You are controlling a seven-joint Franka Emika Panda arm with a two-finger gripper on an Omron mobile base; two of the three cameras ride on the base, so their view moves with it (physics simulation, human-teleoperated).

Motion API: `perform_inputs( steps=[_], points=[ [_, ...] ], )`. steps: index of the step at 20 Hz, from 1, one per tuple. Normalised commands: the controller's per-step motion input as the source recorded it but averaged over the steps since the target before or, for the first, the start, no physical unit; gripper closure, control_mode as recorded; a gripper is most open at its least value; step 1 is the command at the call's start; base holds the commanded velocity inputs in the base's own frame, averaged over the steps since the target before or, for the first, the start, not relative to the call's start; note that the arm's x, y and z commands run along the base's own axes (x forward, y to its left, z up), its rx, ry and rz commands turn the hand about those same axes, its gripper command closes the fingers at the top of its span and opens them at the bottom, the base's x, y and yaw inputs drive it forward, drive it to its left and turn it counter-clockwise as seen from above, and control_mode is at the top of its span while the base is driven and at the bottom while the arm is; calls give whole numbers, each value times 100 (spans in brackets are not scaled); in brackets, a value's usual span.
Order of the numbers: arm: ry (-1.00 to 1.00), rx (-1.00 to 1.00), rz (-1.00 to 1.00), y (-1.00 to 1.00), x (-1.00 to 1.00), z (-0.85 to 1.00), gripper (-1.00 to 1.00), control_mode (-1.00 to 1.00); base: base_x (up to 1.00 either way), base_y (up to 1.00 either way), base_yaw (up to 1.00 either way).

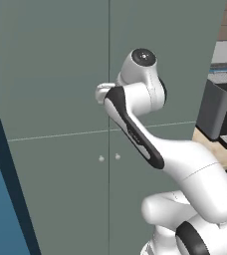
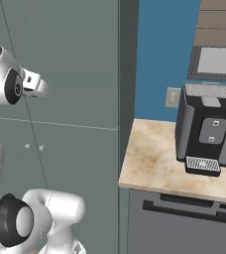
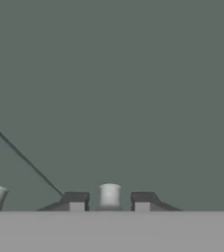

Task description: Open the cabinet. Pick the sponge and place it next to the sink. Then close the cabinet.

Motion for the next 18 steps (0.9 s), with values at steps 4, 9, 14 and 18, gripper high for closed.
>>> perform_inputs(
  steps=[4,9,14,18],
  points=[
    [-6,0,0,-38,-2,0,100,-100,0,0,0],
    [-5,0,0,-48,-7,0,100,-100,0,0,0],
    [-5,0,0,-49,-18,0,100,-100,0,0,0],
    [-1,0,0,-53,-34,0,100,-100,0,0,0]
  ],
)
